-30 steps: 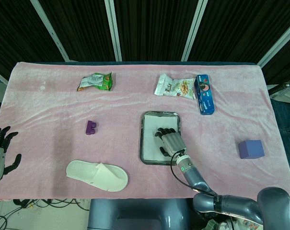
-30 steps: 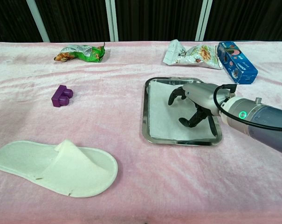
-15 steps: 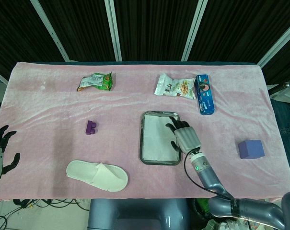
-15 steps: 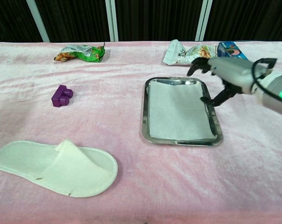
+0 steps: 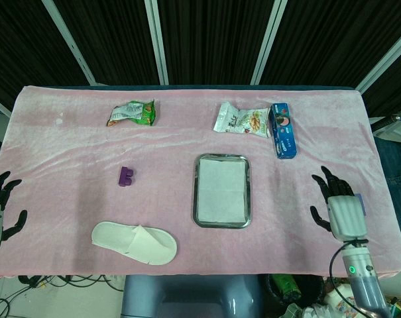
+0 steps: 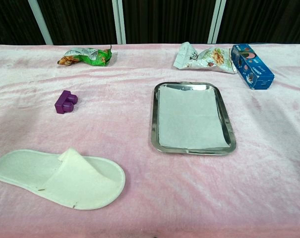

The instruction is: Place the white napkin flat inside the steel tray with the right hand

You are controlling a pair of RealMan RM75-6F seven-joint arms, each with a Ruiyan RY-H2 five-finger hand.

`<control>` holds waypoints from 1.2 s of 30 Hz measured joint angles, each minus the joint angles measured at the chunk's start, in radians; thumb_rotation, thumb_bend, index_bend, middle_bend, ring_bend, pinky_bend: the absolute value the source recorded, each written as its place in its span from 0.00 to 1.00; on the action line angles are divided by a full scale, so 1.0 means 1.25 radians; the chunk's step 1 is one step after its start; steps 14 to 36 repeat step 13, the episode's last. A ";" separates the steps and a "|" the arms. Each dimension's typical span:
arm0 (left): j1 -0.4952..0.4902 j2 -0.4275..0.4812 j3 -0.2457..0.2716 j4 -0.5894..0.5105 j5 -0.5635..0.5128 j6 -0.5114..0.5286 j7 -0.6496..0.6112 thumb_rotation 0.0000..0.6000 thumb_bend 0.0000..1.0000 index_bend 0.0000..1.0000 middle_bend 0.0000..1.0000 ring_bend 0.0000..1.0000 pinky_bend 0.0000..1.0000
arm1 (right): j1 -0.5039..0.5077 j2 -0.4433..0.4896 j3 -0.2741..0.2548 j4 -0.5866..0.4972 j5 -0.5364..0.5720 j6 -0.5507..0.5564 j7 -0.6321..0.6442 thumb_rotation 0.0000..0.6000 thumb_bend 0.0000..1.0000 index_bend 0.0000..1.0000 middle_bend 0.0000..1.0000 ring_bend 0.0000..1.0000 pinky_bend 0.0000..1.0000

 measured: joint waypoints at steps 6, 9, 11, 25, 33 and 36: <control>0.001 0.002 -0.003 0.005 -0.001 0.004 -0.003 1.00 0.38 0.19 0.06 0.00 0.01 | -0.113 -0.034 -0.070 0.039 -0.101 0.116 0.028 1.00 0.29 0.16 0.03 0.12 0.18; 0.002 0.003 -0.001 0.006 0.000 0.004 -0.001 1.00 0.38 0.19 0.06 0.00 0.00 | -0.137 -0.047 -0.078 0.051 -0.118 0.137 0.011 1.00 0.29 0.15 0.03 0.12 0.17; 0.004 0.003 0.001 0.006 0.001 0.004 0.004 1.00 0.38 0.19 0.06 0.00 0.00 | -0.150 -0.049 -0.080 0.053 -0.124 0.147 -0.007 1.00 0.29 0.14 0.03 0.12 0.18; 0.005 0.004 0.004 0.005 -0.002 0.002 0.013 1.00 0.38 0.19 0.06 0.00 0.00 | -0.169 -0.044 -0.087 0.053 -0.127 0.156 -0.021 1.00 0.29 0.14 0.03 0.11 0.18; 0.005 0.004 0.004 0.005 -0.002 0.002 0.013 1.00 0.38 0.19 0.06 0.00 0.00 | -0.169 -0.044 -0.087 0.053 -0.127 0.156 -0.021 1.00 0.29 0.14 0.03 0.11 0.18; 0.005 0.004 0.004 0.005 -0.002 0.002 0.013 1.00 0.38 0.19 0.06 0.00 0.00 | -0.169 -0.044 -0.087 0.053 -0.127 0.156 -0.021 1.00 0.29 0.14 0.03 0.11 0.18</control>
